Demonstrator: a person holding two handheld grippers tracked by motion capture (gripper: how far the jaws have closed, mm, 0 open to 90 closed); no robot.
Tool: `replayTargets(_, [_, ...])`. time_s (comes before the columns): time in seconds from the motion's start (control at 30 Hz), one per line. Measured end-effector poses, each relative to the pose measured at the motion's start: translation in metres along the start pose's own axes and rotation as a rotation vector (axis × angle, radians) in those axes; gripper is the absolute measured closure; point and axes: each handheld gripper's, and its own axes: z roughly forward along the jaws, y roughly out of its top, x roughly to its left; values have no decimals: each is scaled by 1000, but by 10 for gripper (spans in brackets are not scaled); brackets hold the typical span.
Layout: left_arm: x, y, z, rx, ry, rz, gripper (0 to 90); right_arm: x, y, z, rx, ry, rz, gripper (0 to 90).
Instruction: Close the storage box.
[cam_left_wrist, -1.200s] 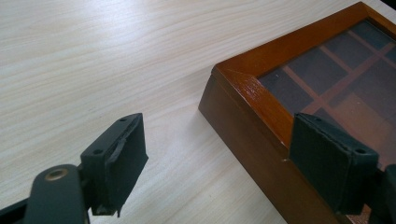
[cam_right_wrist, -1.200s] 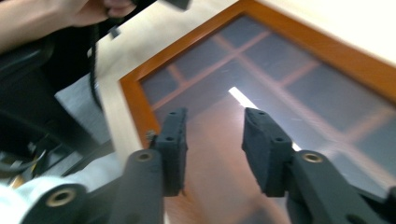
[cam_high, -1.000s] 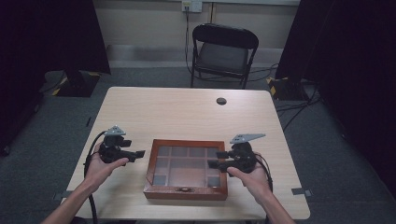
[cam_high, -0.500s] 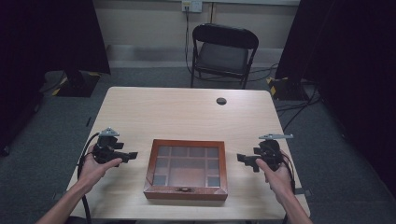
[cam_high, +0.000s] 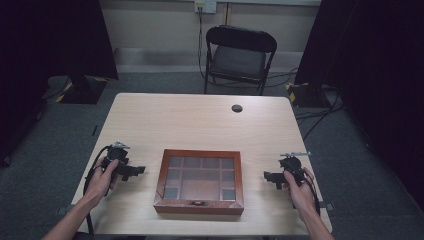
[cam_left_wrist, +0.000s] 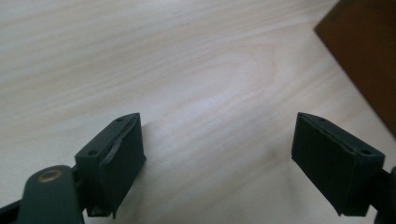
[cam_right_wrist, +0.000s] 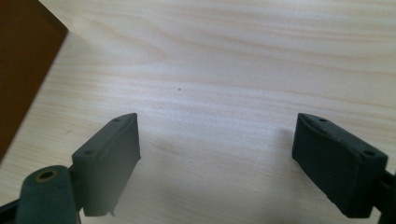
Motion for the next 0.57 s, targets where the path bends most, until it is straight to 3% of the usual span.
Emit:
replayTargets(0.1, [-4,-5,5,-51,70,9,146,6,-6,8,-61,-85,-63,127])
replayTargets(0.2, [-10,-9,11,-69,75,57,39,7,-15,19,-172,-75,-78,0])
replayTargets(0.23, [-12,-10,13,-91,67,54,0,7,-15,19,-178,-73,-81,0])
replayTargets(0.4, [-10,-14,15,-144,62,69,0,7,-15,19,-178,-73,-81,0])
replayTargets(0.57, [-10,-15,15,-150,57,66,0,7,-15,19,-180,-75,-81,0])
